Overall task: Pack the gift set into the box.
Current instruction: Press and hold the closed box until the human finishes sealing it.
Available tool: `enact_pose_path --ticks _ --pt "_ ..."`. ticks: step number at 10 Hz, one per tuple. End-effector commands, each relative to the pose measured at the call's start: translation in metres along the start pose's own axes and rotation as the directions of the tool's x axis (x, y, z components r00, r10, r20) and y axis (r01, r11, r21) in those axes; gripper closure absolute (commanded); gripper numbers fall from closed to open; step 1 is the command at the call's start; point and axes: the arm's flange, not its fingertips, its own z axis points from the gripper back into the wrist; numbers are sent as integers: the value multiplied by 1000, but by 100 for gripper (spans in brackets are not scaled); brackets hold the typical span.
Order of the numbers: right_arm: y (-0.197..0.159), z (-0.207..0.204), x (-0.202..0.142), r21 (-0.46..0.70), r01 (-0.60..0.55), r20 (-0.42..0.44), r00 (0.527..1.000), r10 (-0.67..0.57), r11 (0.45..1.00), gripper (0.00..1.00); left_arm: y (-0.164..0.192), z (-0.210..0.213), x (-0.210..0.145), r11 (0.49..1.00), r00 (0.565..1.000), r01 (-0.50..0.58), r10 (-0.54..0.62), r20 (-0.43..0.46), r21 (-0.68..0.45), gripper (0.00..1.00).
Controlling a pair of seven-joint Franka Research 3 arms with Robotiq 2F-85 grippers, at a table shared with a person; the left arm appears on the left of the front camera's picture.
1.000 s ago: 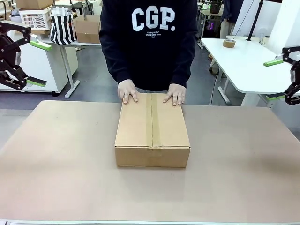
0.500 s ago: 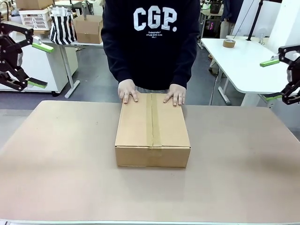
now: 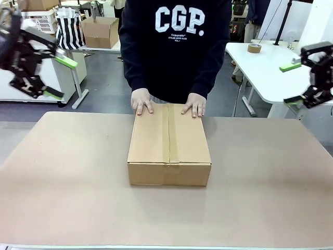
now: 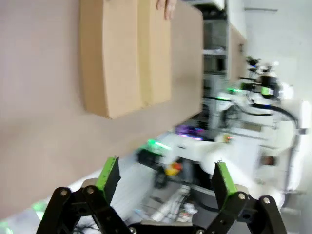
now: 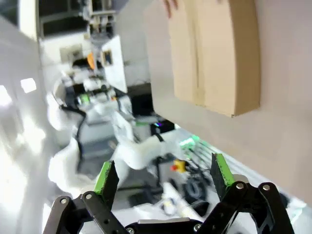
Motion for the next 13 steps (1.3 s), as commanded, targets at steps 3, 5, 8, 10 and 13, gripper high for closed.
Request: enact_pose_path --ticks 3,5,8,10,13 --pt "57 -67 27 237 -725 -65 653 755 647 0 -34 -91 44 843 846 485 -520 117 234 0" --pt "76 -94 28 -492 -361 133 868 478 792 0 -50 -86 49 919 935 298 -336 117 258 0" --pt "81 -88 24 -115 -625 -48 780 624 772 0 -53 -100 48 852 866 442 -487 113 282 0" --pt "83 -139 32 125 -981 -30 144 989 147 0 -37 -127 57 490 487 869 -871 -59 -63 0" --pt "61 -159 36 -95 -962 206 -271 940 -256 0 -5 -138 57 279 291 946 -956 48 -163 0"
